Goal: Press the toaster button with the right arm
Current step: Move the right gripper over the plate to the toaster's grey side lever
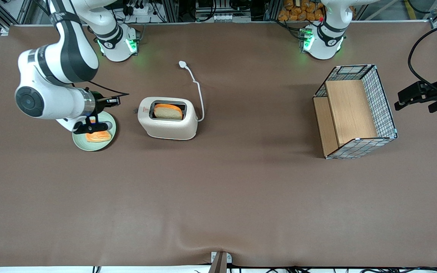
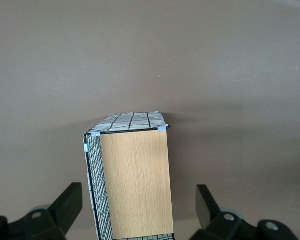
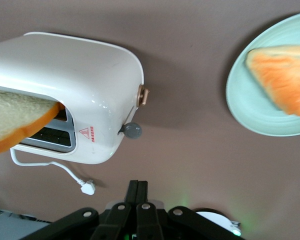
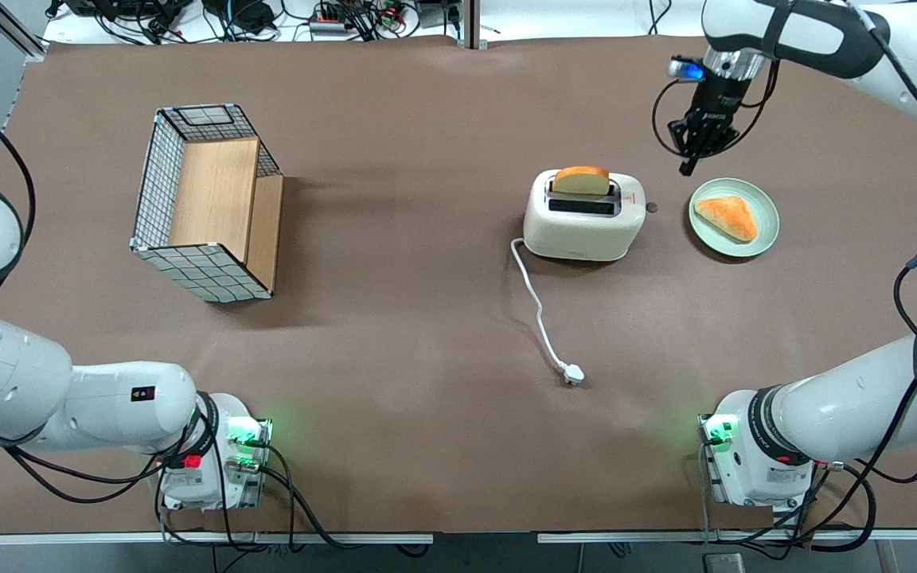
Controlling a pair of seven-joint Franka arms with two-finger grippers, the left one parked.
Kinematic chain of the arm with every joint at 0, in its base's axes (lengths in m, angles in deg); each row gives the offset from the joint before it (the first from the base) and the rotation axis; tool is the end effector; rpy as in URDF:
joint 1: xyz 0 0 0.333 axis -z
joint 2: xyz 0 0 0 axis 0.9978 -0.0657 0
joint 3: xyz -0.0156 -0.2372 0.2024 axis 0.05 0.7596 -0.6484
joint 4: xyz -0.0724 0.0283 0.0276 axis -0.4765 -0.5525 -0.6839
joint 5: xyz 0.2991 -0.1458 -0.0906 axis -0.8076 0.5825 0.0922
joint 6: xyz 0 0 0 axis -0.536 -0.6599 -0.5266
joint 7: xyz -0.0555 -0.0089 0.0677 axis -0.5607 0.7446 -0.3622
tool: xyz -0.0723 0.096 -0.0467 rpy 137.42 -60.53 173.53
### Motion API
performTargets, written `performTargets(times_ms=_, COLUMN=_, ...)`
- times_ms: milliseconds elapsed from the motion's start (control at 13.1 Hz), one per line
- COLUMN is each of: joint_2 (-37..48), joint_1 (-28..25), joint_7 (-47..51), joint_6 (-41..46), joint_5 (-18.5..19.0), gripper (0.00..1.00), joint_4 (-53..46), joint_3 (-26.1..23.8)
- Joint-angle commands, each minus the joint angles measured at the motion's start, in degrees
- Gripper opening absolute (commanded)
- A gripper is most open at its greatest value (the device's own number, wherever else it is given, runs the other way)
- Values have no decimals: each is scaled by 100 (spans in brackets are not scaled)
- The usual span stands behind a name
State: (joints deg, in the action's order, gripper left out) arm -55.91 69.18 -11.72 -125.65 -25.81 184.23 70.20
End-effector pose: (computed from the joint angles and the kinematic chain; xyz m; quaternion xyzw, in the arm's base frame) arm 0.4559 0.1187 0.3836 -0.9668 -0.0380 0.2369 0.0880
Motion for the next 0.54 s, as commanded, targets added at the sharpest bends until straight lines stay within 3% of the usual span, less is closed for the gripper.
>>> performTargets(times_ms=0, joint_2=124, joint_1=-53, joint_7=26, joint_6=-142, joint_5=-286, gripper=0, joint_4=343, joint_3=42)
performTargets(times_ms=459, joint_2=-341, joint_1=-149, joint_7=-26, joint_6=-537, joint_5=-507, gripper=0, joint_4=335, joint_3=42)
